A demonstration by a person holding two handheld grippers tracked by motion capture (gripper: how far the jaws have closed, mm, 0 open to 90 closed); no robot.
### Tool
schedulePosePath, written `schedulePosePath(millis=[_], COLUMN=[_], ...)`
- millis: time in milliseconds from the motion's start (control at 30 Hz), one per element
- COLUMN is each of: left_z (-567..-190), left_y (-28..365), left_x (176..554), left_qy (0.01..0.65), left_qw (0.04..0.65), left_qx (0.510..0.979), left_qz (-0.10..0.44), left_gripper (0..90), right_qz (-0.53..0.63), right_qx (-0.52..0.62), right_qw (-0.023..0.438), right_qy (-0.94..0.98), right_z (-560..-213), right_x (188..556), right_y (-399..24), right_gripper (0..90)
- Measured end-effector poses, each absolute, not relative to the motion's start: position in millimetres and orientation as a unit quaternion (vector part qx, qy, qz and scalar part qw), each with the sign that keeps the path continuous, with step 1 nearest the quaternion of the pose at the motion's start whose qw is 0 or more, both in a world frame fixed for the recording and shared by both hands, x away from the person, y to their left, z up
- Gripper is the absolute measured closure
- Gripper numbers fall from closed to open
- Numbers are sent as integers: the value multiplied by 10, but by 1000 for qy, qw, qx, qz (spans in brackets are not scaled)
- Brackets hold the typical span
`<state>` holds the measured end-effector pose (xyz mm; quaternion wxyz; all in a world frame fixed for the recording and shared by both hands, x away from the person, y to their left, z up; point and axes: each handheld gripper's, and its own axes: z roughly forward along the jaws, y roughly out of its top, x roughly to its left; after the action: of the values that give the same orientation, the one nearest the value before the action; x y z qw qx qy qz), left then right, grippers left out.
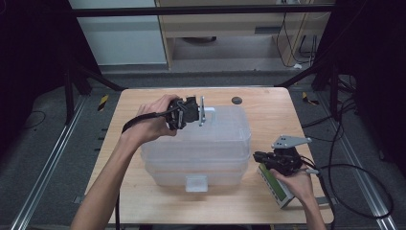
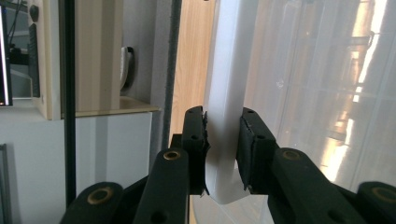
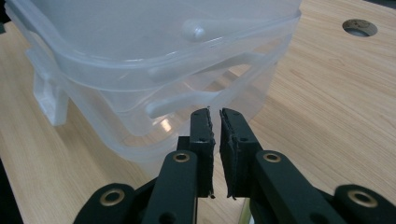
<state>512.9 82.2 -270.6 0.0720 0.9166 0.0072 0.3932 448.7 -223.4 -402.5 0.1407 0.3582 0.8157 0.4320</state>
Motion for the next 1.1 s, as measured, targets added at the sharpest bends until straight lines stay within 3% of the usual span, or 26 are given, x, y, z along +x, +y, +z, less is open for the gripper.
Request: schedulePosePath(millis=[400, 1100], left_z=[-2684, -2654], left_y=[824, 845], left_x=[5184, 5241], left_qy=[15, 30], left_qw=[74, 85], left_qx=[915, 918], left_qz=[395, 387], left_gripper=[738, 725], right_qz=[460, 505], right_qx=[333, 310], right_qw=[126, 100], right_qy=[813, 799], right_z=[-3970, -3920], right_x=[4439, 4404], right_y=[-2206, -2127], right_gripper=[889, 900])
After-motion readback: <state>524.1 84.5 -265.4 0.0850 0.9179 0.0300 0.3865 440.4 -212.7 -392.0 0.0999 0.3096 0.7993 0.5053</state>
